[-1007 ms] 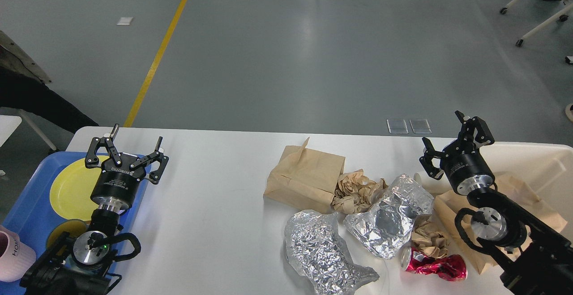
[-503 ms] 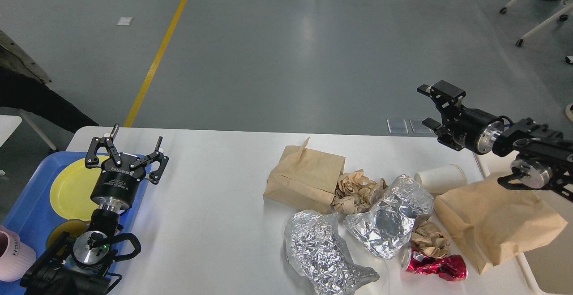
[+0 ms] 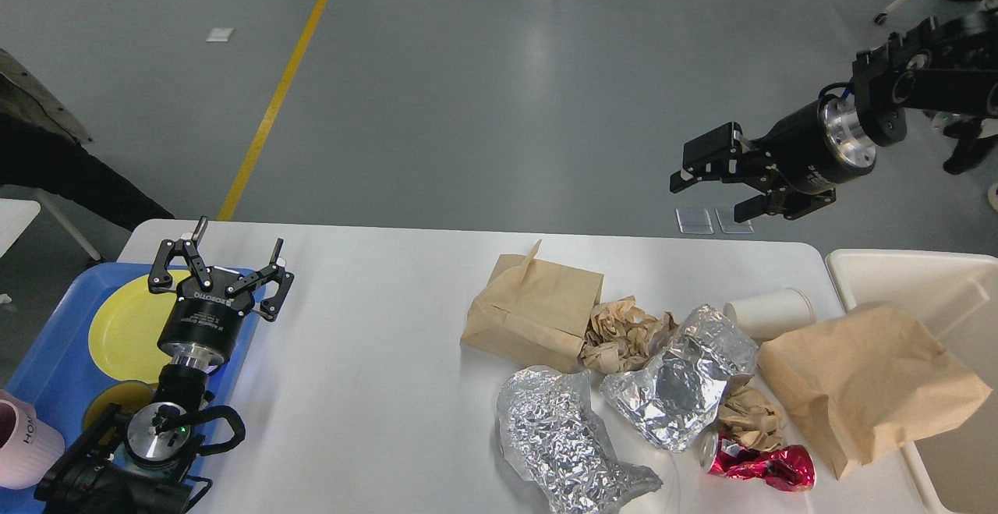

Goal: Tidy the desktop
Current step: 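Lift the brown paper bag and carry it toward the white bin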

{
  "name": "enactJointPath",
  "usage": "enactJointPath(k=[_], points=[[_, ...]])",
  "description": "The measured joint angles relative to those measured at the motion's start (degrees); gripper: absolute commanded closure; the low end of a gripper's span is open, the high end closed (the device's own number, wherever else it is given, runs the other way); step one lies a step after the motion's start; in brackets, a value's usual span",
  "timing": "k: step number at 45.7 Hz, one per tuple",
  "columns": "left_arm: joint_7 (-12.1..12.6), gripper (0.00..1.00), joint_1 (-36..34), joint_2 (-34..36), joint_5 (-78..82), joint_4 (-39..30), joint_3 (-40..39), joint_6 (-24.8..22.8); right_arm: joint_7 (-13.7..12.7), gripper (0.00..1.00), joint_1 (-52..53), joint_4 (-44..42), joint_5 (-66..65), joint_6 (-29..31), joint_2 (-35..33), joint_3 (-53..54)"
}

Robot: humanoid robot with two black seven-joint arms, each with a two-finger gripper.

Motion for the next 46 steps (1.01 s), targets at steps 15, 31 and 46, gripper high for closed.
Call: enactJointPath(k=[15, 31, 46], points=[[0.0, 0.03, 0.0, 0.0, 0.0, 0.0, -0.1, 0.0, -30.0, 0.0, 25.2, 27.7, -0.3, 1.5, -0.3, -4.5], [0.0, 0.03, 0.0, 0.0, 0.0, 0.0, -0.1, 0.0, -33.1, 0.0, 35.4, 36.7, 0.4, 8.1, -5.6, -6.4], [0.0, 0.03, 0.0, 0.0, 0.0, 0.0, -0.1, 0.0, -33.2, 0.0, 22.7, 26.1, -0.4, -0.9, -14.4, -15.0]])
